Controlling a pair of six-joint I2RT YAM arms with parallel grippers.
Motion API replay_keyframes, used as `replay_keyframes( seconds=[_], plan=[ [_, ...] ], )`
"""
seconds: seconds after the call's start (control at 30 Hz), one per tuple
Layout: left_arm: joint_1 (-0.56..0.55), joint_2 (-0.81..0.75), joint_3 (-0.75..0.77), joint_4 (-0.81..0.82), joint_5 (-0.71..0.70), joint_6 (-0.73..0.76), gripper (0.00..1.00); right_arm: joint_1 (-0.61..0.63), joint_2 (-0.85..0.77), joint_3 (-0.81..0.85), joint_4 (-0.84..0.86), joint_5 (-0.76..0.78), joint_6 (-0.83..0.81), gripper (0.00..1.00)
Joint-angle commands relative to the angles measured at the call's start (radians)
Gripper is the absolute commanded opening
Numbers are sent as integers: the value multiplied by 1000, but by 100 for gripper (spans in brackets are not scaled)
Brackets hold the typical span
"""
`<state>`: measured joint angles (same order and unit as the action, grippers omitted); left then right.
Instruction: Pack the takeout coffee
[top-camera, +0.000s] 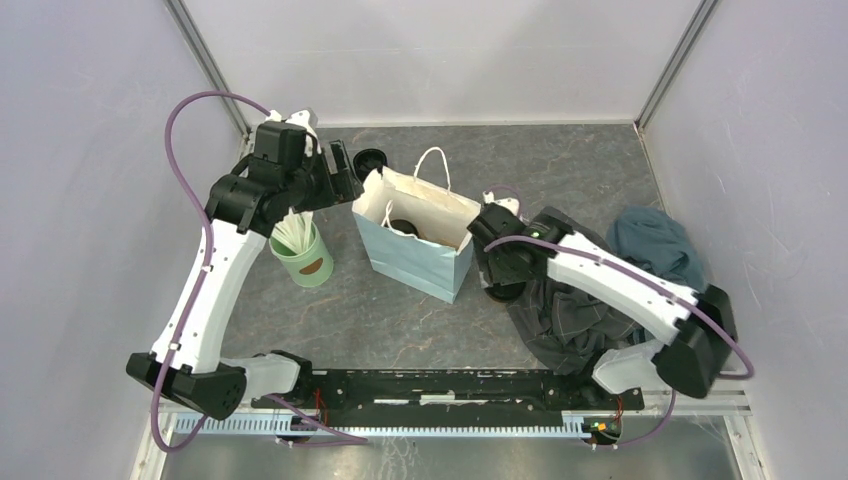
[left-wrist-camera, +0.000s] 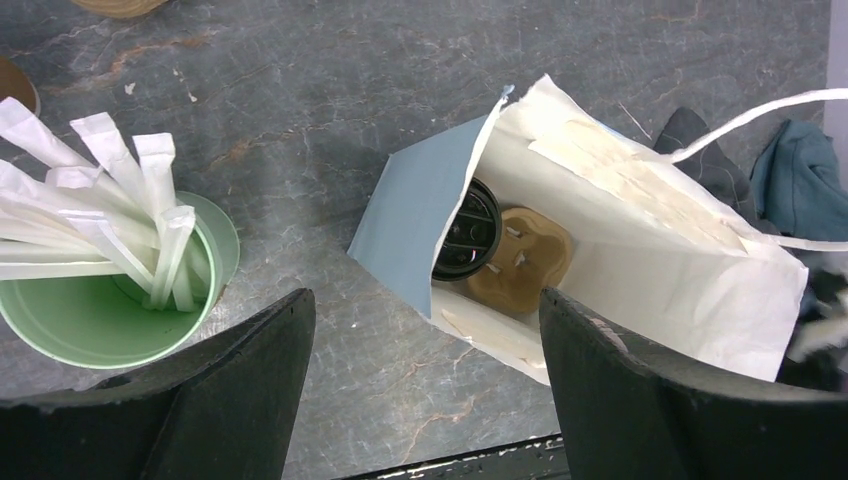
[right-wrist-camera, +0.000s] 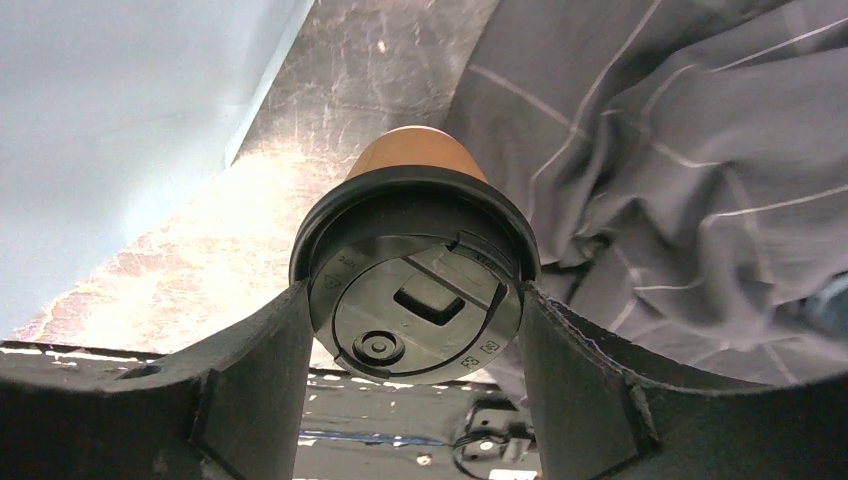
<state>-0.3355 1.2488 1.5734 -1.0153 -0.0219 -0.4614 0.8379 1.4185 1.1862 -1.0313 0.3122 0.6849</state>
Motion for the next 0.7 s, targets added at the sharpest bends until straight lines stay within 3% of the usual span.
replay_keyframes(
  seconds=[0.0, 0.07, 0.17, 0.33, 0.53, 0.67],
  plan=[
    [32, 23, 52, 12, 17, -11, 88, 4, -181, 21, 4, 167, -123, 8],
    [49, 47, 74, 8, 51, -19, 87, 2, -251, 23, 35, 232, -200, 0],
    [60, 82, 87, 29, 111, -26, 86, -4, -349, 31, 121, 285, -362, 0],
    [61, 176, 105, 72, 245, -23, 75, -4, -434, 97, 216, 320, -530, 0],
    [59, 248, 107, 97, 227, 37, 71, -5, -446, 201, 267, 251, -667, 0],
    [46, 286, 94, 105, 199, 59, 61, -6, -434, 298, 289, 194, -752, 0]
  ],
)
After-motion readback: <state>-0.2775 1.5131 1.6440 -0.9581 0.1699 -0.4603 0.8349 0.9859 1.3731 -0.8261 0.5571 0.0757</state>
